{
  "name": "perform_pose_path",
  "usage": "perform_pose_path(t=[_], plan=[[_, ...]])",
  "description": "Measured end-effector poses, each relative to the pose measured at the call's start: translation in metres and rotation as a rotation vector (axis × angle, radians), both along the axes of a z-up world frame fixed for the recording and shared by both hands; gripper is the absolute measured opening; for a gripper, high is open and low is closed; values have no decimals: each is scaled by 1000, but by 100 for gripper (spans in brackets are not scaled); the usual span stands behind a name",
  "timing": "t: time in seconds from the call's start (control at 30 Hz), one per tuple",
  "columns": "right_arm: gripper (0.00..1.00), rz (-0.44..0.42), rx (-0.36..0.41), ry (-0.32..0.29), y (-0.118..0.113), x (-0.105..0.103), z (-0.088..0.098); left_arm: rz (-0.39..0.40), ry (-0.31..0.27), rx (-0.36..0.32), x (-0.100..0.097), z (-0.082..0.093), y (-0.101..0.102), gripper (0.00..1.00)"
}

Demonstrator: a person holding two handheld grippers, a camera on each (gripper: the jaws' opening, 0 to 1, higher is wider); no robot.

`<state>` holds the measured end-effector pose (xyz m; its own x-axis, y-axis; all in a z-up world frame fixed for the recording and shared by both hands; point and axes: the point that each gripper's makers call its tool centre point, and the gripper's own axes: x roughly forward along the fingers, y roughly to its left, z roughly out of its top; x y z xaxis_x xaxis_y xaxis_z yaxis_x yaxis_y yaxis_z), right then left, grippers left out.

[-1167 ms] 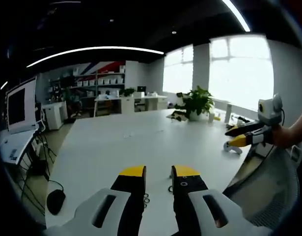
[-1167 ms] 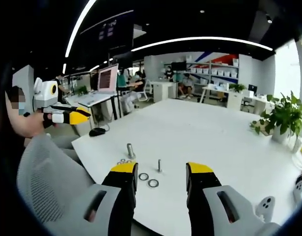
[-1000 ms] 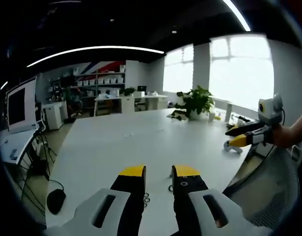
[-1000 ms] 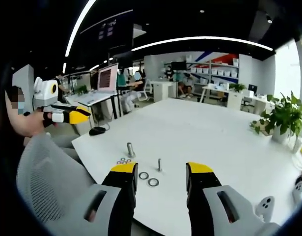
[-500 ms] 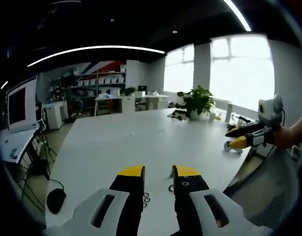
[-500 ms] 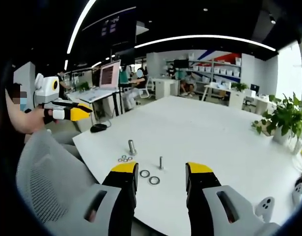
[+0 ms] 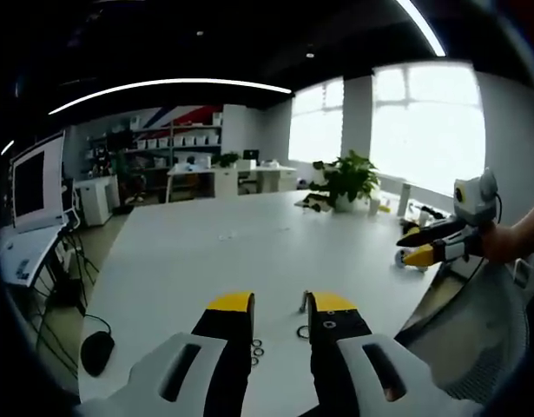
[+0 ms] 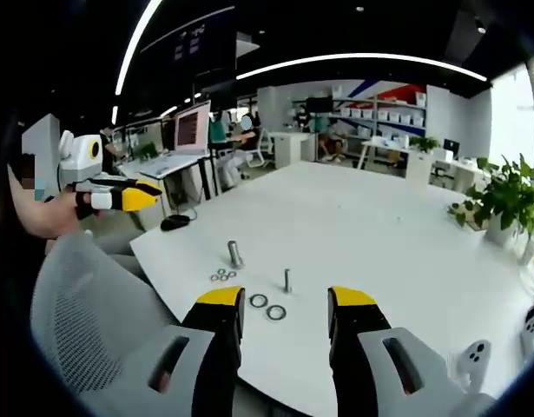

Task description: Place the washer onto the threaded stud by aligning its center hole with the stud, sliding it down to the base, and recovering from edge contact or off-axis alignment until the washer reaches the visible bottom stop.

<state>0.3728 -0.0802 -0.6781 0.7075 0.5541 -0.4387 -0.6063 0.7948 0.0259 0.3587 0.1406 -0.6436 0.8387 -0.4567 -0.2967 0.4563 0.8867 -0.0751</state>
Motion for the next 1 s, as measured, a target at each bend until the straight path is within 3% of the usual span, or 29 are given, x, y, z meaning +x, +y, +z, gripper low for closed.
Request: perform_pose_path(t=[0.43, 0.77, 1.0], plan=[[41, 42, -34, 2, 8, -2, -3, 6, -6, 2, 1, 1, 0, 23], [39, 104, -86, 102, 27, 7, -19, 16, -14, -8, 2, 3, 4, 22], [37, 175, -133, 159, 59, 26, -40, 18, -9, -9, 2, 2, 5, 22]])
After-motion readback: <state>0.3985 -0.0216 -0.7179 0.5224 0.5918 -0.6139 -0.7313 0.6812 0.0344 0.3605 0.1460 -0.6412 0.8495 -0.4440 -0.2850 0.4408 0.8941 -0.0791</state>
